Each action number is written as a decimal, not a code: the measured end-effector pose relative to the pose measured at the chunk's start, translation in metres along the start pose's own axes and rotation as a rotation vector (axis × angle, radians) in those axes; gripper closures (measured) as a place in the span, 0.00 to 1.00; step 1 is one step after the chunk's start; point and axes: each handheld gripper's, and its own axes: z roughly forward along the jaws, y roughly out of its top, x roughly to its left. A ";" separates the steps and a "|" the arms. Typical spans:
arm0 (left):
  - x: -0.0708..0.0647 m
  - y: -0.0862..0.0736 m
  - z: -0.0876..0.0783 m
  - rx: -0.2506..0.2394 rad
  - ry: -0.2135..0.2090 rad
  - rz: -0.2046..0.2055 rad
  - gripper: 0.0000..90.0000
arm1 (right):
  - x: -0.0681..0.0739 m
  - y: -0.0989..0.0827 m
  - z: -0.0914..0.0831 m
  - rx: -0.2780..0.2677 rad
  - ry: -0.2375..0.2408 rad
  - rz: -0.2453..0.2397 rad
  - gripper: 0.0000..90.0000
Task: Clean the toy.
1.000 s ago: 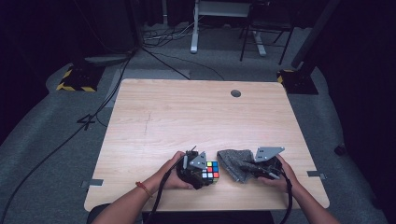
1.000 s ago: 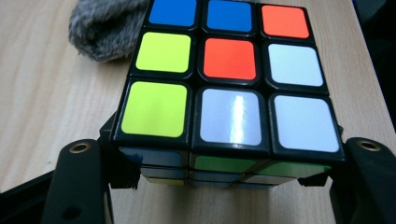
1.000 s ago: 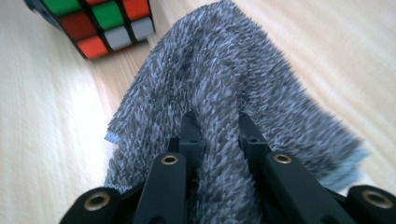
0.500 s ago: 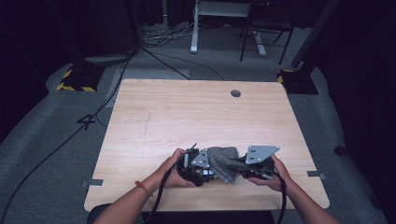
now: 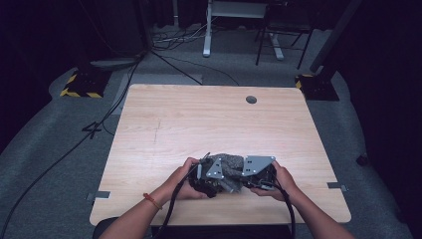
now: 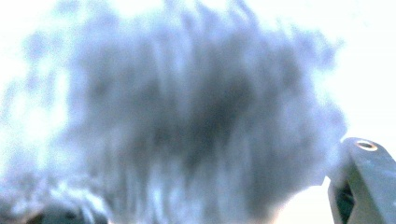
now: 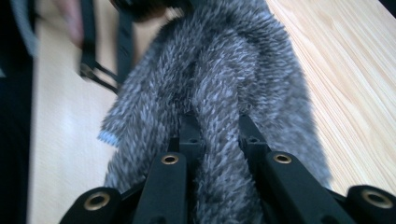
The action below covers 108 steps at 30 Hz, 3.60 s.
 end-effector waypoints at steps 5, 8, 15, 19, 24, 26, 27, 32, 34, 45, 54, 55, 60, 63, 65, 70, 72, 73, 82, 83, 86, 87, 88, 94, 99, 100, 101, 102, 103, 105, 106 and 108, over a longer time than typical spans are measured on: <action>0.004 -0.004 -0.011 -0.043 -0.005 -0.022 0.37 | -0.011 -0.018 -0.001 0.037 -0.045 0.047 0.87; 0.007 -0.006 -0.017 -0.065 0.013 -0.026 0.38 | -0.015 -0.026 -0.001 0.050 -0.047 0.072 0.87; 0.005 -0.003 -0.021 -0.077 0.023 -0.013 0.38 | -0.015 -0.026 -0.006 -0.053 0.019 0.111 0.87; 0.005 -0.001 -0.021 -0.094 0.001 -0.021 0.38 | -0.006 -0.018 -0.009 -0.084 0.033 0.085 0.87; 0.004 0.000 -0.028 -0.154 -0.006 -0.028 0.38 | -0.007 -0.017 -0.014 -0.139 0.052 0.108 0.87; 0.004 0.003 -0.032 -0.171 -0.004 -0.024 0.38 | -0.007 -0.018 -0.012 -0.140 0.058 0.119 0.87; 0.004 0.003 -0.034 -0.183 -0.001 -0.024 0.38 | -0.006 -0.019 -0.010 -0.135 0.057 0.120 0.87; 0.004 0.004 -0.037 -0.197 0.004 -0.016 0.38 | -0.004 -0.021 -0.004 -0.107 0.060 0.118 0.87; 0.005 0.005 -0.040 -0.208 0.001 -0.019 0.38 | -0.004 -0.022 0.000 -0.088 0.063 0.117 0.87; 0.009 0.005 -0.048 -0.238 0.012 -0.039 0.38 | -0.004 -0.024 -0.005 -0.144 0.069 0.139 0.87; 0.004 0.005 -0.040 -0.203 0.003 -0.022 0.38 | -0.005 -0.021 -0.017 -0.228 0.051 0.150 0.87; 0.003 0.005 -0.040 -0.202 -0.002 -0.016 0.38 | -0.005 -0.021 -0.017 -0.231 0.043 0.154 0.87; 0.002 0.007 -0.040 -0.210 -0.011 -0.012 0.38 | -0.006 -0.021 -0.014 -0.213 0.029 0.151 0.87; 0.006 0.007 -0.043 -0.232 -0.014 -0.020 0.38 | -0.008 -0.023 -0.007 -0.182 0.056 0.163 0.87; 0.008 0.005 -0.045 -0.242 -0.019 -0.030 0.38 | -0.008 -0.025 -0.003 -0.162 0.072 0.157 0.87; 0.011 0.002 -0.044 -0.238 -0.032 -0.038 0.38 | -0.005 -0.025 -0.004 -0.164 0.089 0.148 0.87; 0.010 0.002 -0.043 -0.220 -0.026 -0.030 0.38 | -0.004 -0.024 -0.008 -0.195 0.087 0.140 0.87; 0.010 0.002 -0.042 -0.213 -0.025 -0.023 0.38 | -0.004 -0.023 -0.011 -0.218 0.081 0.140 0.87; 0.001 0.006 -0.030 -0.147 -0.027 0.019 0.37 | -0.002 -0.017 -0.022 -0.286 0.056 0.119 0.87; 0.000 0.007 -0.028 -0.133 -0.027 0.030 0.37 | -0.002 -0.017 -0.022 -0.285 0.054 0.114 0.87; -0.003 0.009 -0.024 -0.117 -0.021 0.034 0.37 | 0.000 -0.016 -0.020 -0.283 0.058 0.107 0.86; -0.003 0.010 -0.024 -0.119 -0.016 0.037 0.37 | 0.001 -0.015 -0.020 -0.278 0.051 0.104 0.87; -0.002 0.010 -0.024 -0.123 -0.018 0.035 0.37 | 0.002 -0.015 -0.021 -0.272 0.041 0.097 0.86; 0.000 0.009 -0.031 -0.137 0.012 0.026 0.37 | -0.003 -0.018 -0.015 -0.219 0.034 0.117 0.87; 0.005 0.006 -0.044 -0.189 0.023 0.001 0.37 | -0.005 -0.027 -0.003 -0.154 0.052 0.149 0.86; 0.006 0.006 -0.045 -0.196 0.024 -0.003 0.37 | -0.006 -0.028 -0.002 -0.148 0.057 0.153 0.87; 0.007 0.005 -0.046 -0.200 0.025 -0.004 0.37 | -0.006 -0.028 -0.001 -0.147 0.061 0.151 0.87; 0.006 0.005 -0.046 -0.195 0.026 -0.002 0.37 | -0.006 -0.028 -0.001 -0.147 0.061 0.149 0.86; 0.006 0.005 -0.046 -0.189 0.031 0.003 0.37 | -0.005 -0.027 -0.002 -0.148 0.064 0.151 0.86; 0.007 0.004 -0.045 -0.182 0.026 0.003 0.37 | -0.003 -0.025 -0.003 -0.154 0.059 0.135 0.86; 0.007 0.004 -0.044 -0.174 0.029 0.002 0.37 | -0.002 -0.025 -0.005 -0.165 0.063 0.136 0.86; 0.005 0.004 -0.040 -0.146 0.041 0.013 0.37 | 0.000 -0.022 -0.009 -0.196 0.068 0.119 0.86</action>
